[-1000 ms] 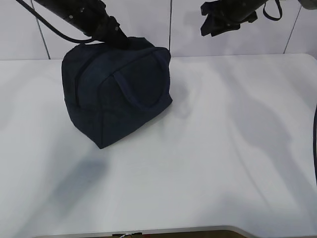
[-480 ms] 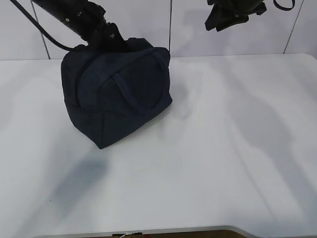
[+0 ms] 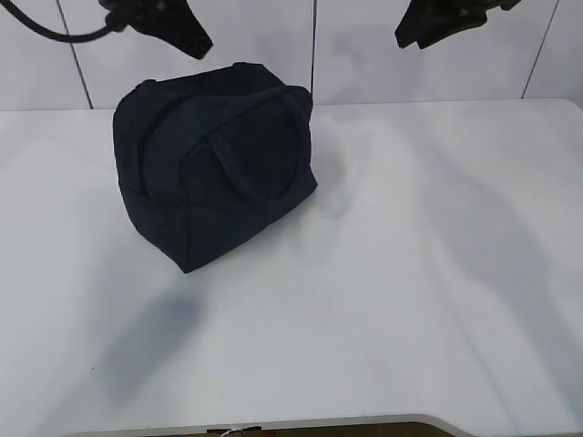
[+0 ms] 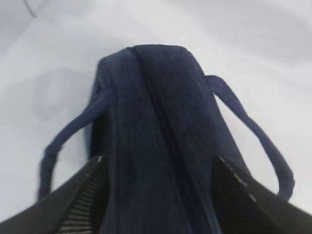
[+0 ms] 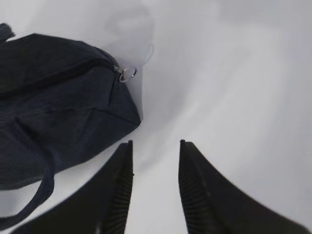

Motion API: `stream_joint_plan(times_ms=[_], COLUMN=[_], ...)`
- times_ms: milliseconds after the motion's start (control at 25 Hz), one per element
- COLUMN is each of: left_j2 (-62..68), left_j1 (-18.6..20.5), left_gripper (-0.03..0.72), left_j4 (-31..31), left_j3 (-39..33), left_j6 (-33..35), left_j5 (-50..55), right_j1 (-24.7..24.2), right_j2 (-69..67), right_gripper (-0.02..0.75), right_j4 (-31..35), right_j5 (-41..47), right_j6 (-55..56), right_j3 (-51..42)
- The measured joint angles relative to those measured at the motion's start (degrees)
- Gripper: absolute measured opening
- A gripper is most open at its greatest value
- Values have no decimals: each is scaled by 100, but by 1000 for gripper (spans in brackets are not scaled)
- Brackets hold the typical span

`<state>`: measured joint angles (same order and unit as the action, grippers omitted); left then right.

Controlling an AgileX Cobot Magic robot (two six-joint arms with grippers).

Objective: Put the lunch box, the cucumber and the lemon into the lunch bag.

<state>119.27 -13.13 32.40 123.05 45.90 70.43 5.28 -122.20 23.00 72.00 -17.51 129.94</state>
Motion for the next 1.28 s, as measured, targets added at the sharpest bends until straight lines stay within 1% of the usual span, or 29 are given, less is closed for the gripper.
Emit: stream_joint_plan(times_ms=[120,200,280,360,400,480,520,680,800,880,960,1280], left_j2=[-419,-658,-855,-987,-1038,-1181,-1250,-1657,-2021,-2327,-2653,-4265], left_j1=[0,0,0,-13,-13,-2,-2,-2,-2,-2,-2,-2], left_gripper=[480,480,480,480,480,480,480,480,480,480,480,480], left_j4=[-601,-1104,-1784,-2652,-2978,-3490,-3600,-3600,-3304,-3145,-3045,-3023], left_j3=[0,0,0,0,0,0,0,0,-28,-209,-552,-2574], left_j6=[-82,-334,-863,-1460,-1801,-2407,-2559,-3015,-3162,-3235,-3297,-3496], left_j5=[35,58,108,132,132,136,147,149,158,158,158,172], right_j1=[0,0,0,0,0,0,0,0,0,0,0,0], right_j2=[340,560,760,998,1103,1375,1531,2159,2700,3022,3331,4622], right_gripper=[273,273,273,273,273,273,273,274,274,274,273,274], right_j4=[0,0,-51,-176,-275,-410,-455,-515,-528,-549,-588,-713], right_j5=[0,0,0,0,0,0,0,0,10,10,10,21], right_j6=[-102,-127,-135,-140,-140,-140,-140,-149,-161,-170,-185,-276], right_j3=[-201,-242,-242,-242,-242,-275,-359,-1062,-1789,-2254,-2592,-3568])
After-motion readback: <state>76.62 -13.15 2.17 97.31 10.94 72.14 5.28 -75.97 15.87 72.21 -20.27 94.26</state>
